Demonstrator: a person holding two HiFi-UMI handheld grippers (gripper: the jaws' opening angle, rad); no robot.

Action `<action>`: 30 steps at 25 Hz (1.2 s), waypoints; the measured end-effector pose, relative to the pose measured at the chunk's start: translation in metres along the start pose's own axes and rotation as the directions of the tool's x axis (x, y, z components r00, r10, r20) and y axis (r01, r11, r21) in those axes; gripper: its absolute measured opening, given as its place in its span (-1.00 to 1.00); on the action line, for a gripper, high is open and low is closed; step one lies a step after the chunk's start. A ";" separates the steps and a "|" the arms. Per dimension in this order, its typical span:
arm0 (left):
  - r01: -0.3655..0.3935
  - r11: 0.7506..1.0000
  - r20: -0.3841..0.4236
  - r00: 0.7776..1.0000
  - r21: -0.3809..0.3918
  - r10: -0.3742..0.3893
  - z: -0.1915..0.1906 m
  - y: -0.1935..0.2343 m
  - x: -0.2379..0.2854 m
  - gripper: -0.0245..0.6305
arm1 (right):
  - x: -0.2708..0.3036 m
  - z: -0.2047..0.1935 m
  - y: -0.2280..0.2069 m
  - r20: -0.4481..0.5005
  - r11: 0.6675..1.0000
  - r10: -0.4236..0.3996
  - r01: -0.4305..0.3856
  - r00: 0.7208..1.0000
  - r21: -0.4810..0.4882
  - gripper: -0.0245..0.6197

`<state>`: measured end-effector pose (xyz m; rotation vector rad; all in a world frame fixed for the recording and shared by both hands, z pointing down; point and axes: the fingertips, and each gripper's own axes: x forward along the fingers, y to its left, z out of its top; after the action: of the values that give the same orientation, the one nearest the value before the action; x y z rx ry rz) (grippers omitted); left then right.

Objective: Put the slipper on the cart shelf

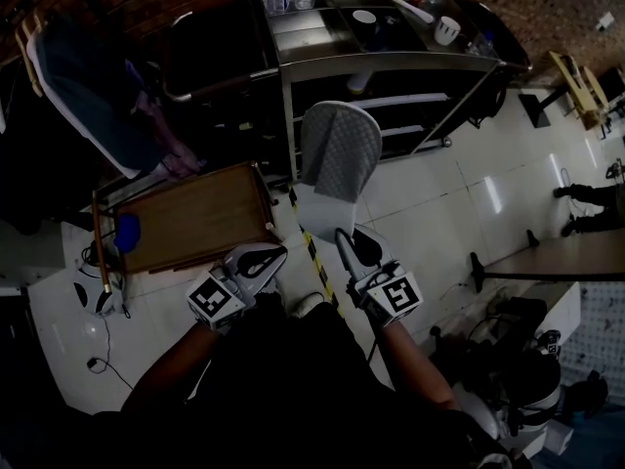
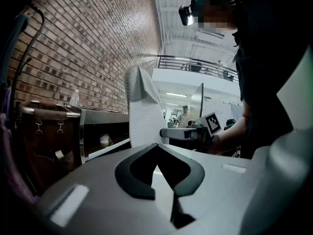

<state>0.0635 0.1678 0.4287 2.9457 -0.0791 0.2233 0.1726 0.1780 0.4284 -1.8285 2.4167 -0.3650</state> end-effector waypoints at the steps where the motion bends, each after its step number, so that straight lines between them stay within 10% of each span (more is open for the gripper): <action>1: 0.001 1.000 0.000 1.000 0.000 -0.001 0.000 0.003 0.003 -0.91 | 0.002 -0.001 -0.004 0.002 1.000 -0.001 0.001 1.000 -0.001 -0.74; 21: 0.039 0.999 0.071 0.997 -0.013 -0.038 0.009 0.103 0.035 -0.91 | 0.106 0.011 -0.038 -0.091 0.996 0.045 -0.052 0.995 -0.070 -0.74; 30: -0.062 0.998 0.076 0.995 -0.022 0.063 0.022 0.119 0.088 -0.91 | 0.116 0.006 -0.096 -0.129 0.985 0.166 -0.170 0.978 -0.022 -0.74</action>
<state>0.1453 0.0436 0.4426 2.9350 -0.1833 0.1179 0.2311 0.0418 0.4544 -1.6444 2.6540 -0.4410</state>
